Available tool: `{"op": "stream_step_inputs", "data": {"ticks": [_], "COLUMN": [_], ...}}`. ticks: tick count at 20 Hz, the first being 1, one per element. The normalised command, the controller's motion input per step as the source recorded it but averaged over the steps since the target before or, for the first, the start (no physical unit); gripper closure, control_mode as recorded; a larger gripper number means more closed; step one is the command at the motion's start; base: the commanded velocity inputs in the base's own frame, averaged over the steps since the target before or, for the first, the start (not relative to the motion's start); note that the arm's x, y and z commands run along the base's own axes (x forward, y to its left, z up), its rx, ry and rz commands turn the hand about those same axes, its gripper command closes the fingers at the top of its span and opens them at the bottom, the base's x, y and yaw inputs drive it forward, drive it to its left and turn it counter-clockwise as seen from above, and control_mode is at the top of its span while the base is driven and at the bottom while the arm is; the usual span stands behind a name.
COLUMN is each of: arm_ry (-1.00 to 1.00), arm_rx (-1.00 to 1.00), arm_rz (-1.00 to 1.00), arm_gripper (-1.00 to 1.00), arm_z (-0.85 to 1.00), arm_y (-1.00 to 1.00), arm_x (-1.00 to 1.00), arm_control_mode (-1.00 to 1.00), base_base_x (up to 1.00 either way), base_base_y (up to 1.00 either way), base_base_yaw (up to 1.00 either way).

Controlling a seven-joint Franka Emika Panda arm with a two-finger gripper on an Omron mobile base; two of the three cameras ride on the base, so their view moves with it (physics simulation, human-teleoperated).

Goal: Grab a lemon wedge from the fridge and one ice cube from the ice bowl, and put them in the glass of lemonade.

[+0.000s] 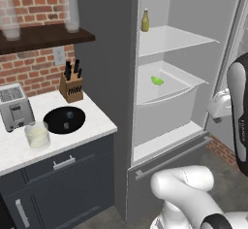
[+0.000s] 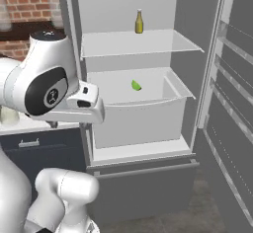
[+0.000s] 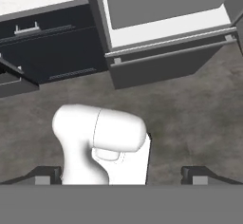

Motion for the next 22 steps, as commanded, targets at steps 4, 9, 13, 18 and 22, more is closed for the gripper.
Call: {"op": "stream_step_inputs", "data": {"ticks": [4, 9, 13, 18, 22], "arm_ry": [0.0, 0.0, 0.0, 0.0, 0.0], "arm_rx": [0.0, 0.0, 0.0, 0.0, 0.0], "arm_rz": [0.0, 0.0, 0.0, 0.0, 0.0], "arm_gripper": [-1.0, -1.0, -1.0, -1.0, -1.0], "arm_z": [-0.16, 0.0, 0.0, 0.0, 0.0], "arm_y": [-0.26, 0.0, 0.0, 0.0, 0.0], "arm_x": [0.0, 0.0, 0.0, 0.0, 0.0], "arm_control_mode": [1.0, 1.0, 1.0, 1.0, 1.0], "base_base_x": [0.07, 0.55, 0.55, 0.1, 0.08], "base_base_y": [-0.43, -0.95, -0.44, 0.06, 0.21], "base_base_yaw": [0.02, 0.16, 0.3, 0.31, 0.18]}}
